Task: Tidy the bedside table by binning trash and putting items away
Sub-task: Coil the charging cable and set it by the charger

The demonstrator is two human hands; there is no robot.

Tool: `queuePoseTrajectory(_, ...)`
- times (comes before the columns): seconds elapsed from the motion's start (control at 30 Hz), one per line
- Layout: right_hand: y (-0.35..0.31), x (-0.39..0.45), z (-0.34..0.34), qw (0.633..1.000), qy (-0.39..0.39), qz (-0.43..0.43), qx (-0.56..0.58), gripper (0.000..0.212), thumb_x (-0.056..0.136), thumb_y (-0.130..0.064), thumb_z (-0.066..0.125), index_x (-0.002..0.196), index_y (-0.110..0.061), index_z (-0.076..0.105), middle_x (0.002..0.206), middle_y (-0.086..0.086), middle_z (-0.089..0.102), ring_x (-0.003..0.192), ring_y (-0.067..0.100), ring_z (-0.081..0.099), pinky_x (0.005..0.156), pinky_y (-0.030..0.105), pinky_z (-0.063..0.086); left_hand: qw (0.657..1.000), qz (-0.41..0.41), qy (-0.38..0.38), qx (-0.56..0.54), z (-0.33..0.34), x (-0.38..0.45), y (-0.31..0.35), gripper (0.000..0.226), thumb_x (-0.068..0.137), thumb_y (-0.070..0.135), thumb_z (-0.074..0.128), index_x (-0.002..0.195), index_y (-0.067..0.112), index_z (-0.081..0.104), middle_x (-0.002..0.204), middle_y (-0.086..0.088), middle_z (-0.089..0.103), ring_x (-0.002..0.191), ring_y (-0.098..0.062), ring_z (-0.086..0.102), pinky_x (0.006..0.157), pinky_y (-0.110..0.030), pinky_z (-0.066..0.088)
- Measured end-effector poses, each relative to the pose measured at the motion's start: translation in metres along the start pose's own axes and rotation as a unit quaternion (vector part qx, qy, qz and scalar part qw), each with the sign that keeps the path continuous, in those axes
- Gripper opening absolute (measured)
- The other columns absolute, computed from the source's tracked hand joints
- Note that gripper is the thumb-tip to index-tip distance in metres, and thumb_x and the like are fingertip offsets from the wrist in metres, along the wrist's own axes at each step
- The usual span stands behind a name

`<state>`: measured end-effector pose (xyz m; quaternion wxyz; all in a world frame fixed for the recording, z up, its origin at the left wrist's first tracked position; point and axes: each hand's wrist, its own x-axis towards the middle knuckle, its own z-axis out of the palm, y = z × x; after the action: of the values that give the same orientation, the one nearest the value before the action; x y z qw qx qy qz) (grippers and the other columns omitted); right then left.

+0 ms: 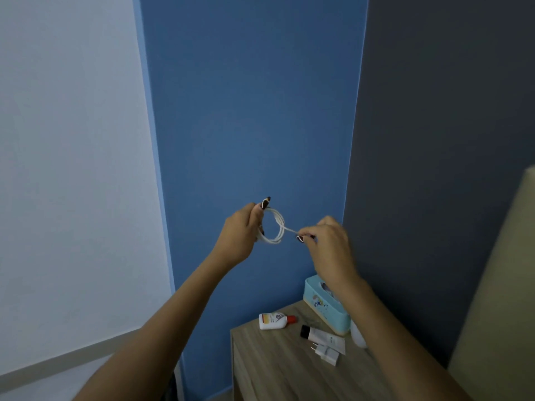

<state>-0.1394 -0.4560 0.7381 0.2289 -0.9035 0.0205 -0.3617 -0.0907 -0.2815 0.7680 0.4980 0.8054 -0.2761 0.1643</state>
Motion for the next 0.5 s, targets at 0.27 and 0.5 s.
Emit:
queuePoseTrajectory(0.27,-0.022,-0.011,0.008,0.75,-0.174,0.26,0.583,0.025,0.09,0.0,0.051,0.099,-0.004,0.074,0.104,0.014,0.075,0.101,0.025,0.071,0.093,0.041,0.055,0.999,0.02,0.034,-0.014,0.013,-0.01,-0.004,0.04,0.101,0.035,0.035,0.073,0.009,0.047,0.062,-0.004,0.052,0.053,-0.013,0.044,0.053,-0.026,0.038)
queuePoseTrajectory(0.5,-0.022,-0.009,0.005,0.663,-0.181,0.308,0.658,0.018,0.089,-0.013,0.064,0.106,-0.007,0.068,0.107,0.011,0.074,0.102,0.021,0.068,0.082,0.031,0.053,0.996,0.071,0.06,0.009,0.011,-0.01,0.001,0.04,0.099,0.037,0.038,0.074,0.008,0.048,0.061,-0.002,0.055,0.049,-0.008,0.045,0.049,-0.022,0.038)
